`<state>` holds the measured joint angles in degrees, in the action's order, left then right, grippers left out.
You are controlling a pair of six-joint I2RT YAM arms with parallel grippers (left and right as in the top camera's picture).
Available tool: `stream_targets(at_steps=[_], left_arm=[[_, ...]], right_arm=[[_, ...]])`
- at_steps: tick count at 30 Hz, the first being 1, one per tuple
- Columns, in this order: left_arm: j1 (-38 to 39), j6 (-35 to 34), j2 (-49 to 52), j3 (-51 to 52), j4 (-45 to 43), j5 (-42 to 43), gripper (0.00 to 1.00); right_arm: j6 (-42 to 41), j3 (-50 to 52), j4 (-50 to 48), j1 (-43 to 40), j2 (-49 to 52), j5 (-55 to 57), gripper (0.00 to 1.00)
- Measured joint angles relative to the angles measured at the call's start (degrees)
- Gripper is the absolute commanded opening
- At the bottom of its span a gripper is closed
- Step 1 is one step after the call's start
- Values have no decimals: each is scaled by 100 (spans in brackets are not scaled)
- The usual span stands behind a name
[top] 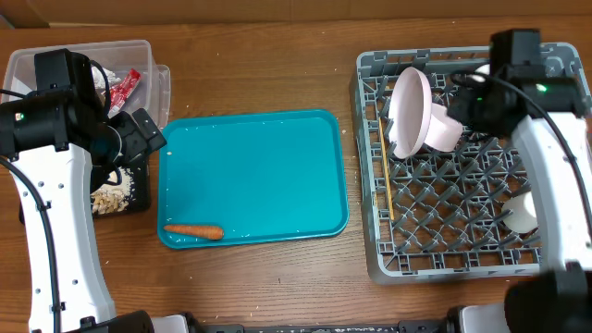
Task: Sort waste into correct bins and load items into the dishwasher
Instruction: 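Lift the plate into the rack's left side and stand it upright, then reach the left gripper to the carrot on the teal tray and grasp it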
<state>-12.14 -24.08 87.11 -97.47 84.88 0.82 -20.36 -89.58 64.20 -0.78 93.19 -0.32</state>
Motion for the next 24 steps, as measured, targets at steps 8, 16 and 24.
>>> stream_targets(at_steps=[8,16,24], left_arm=[[0,0,0,0,37,2,100],[0,0,0,0,98,2,100],[0,2,0,138,321,94,100]], right_arm=[[1735,11,195,166,671,-2131,4],[1572,11,315,118,544,-1543,11],[1432,11,466,114,-584,-1001,21]])
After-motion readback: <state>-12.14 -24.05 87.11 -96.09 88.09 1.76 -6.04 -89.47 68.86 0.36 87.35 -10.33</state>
